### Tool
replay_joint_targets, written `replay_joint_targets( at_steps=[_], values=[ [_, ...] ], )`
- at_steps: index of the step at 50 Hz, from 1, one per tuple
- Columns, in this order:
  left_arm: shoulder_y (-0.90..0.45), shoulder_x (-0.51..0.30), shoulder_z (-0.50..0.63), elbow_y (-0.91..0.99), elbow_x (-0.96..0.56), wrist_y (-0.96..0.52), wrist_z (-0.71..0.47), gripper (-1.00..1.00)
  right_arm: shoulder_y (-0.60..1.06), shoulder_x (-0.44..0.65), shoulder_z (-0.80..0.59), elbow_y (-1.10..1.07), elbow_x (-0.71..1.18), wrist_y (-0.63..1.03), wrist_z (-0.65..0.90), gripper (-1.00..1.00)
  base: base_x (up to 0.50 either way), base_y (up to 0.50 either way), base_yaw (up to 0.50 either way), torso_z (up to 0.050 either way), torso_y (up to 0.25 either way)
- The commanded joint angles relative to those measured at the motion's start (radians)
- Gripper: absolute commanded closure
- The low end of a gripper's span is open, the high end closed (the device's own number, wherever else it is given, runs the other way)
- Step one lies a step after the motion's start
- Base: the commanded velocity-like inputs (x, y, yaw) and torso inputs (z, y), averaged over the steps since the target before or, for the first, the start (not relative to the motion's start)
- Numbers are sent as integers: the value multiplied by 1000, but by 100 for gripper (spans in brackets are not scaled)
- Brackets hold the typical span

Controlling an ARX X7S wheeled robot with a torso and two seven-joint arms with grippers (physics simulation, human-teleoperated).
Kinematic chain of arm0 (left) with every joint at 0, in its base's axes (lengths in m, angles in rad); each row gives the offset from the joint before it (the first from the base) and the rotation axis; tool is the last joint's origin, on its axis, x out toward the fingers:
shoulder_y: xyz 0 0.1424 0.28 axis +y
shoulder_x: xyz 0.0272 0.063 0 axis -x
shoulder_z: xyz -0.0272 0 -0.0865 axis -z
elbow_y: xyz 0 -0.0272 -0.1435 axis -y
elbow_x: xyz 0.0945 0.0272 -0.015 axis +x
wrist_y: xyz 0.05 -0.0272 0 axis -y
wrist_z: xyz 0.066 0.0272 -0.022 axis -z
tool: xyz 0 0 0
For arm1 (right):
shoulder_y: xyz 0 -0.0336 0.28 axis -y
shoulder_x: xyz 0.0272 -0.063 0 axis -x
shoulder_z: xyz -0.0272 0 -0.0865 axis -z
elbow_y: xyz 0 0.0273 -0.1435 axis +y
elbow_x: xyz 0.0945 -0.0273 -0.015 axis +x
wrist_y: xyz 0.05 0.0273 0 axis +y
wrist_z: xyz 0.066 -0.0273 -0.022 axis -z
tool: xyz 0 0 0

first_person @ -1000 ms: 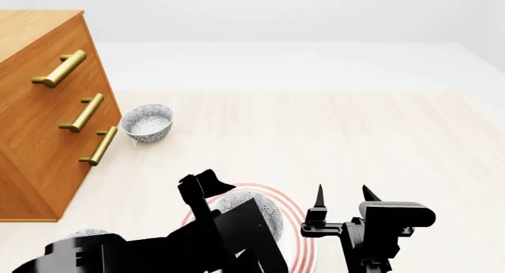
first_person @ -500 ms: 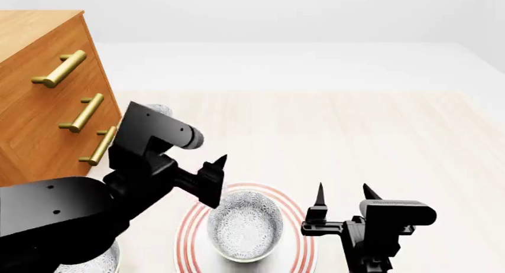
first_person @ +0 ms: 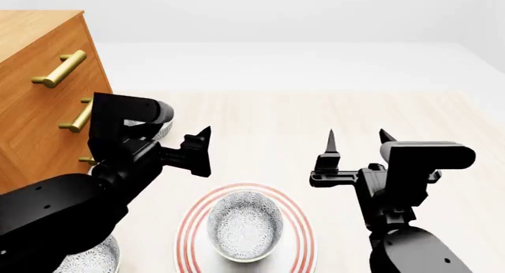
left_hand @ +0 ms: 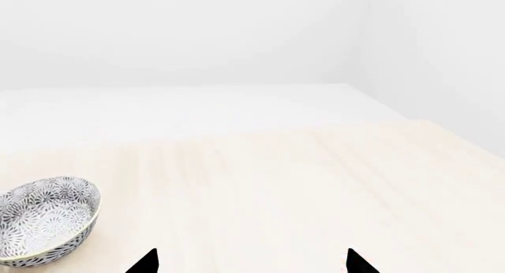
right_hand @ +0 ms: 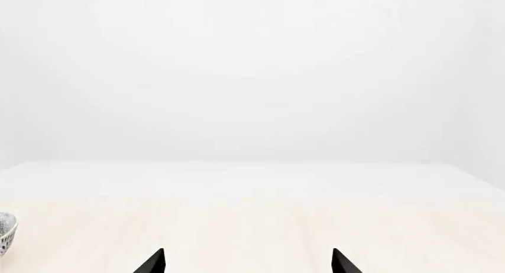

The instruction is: Put the bowl in the middle on the plate.

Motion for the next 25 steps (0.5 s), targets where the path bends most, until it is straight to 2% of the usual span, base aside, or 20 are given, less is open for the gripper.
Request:
replay_joint_targets(
  at_steps=[1,7,25],
  values=[
    [-3,8,16,-17,27,27,11,-100,253,43,34,-180,124,306,75,-100,0,0,0,0,0],
    [-8,4,20,-10,23,26,15,-100,295,52,30,-213,146,358,89,-100,0,0,0,0,0],
    [-13,2,24,2,5,25,7,-100,290,62,33,-227,163,358,89,-100,0,0,0,0,0]
  ],
)
